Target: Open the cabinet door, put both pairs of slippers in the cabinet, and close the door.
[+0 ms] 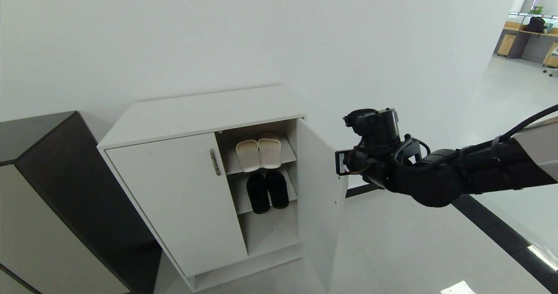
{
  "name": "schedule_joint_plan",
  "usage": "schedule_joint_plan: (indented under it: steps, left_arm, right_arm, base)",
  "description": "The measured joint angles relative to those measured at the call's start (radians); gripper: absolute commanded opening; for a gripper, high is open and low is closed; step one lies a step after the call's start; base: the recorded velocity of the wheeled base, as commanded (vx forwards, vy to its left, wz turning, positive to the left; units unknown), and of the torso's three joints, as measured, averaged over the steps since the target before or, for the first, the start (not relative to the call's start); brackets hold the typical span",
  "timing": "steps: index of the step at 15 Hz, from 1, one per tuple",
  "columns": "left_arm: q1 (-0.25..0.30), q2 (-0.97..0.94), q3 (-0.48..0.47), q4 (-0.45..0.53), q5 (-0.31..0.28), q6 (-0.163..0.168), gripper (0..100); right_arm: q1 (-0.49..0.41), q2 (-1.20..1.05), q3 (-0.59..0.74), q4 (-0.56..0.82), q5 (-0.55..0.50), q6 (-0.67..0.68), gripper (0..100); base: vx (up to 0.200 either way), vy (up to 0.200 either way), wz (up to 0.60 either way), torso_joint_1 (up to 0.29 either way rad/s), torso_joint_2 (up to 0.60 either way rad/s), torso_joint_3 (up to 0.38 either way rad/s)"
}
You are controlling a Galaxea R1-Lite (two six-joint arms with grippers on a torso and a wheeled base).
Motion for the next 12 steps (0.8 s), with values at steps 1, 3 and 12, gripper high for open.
schedule_joint_plan:
  steps: [1,3,12]
  left_arm:
    - [0.000,0.000,0.000,0.000,0.000,0.000,0]
    - [0.000,0.000,0.000,0.000,0.000,0.000,0]
    - [0.000,0.000,0.000,0.000,0.000,0.000,0]
  right_arm:
    - [0.032,-0.010,0.023,-0.009,0.000,0.012,0]
    - [0.080,-0.027,0.048,-0.021,0.005,0.029,0]
    - [0.141,-0.139,0.286,-0.213,0.172,-0.108,0]
  base:
    - [0.000,0.000,0.00,0.000,0.00,0.000]
    - [0.000,0.000,0.00,0.000,0.00,0.000]
    - [0.000,0.000,0.00,0.000,0.00,0.000]
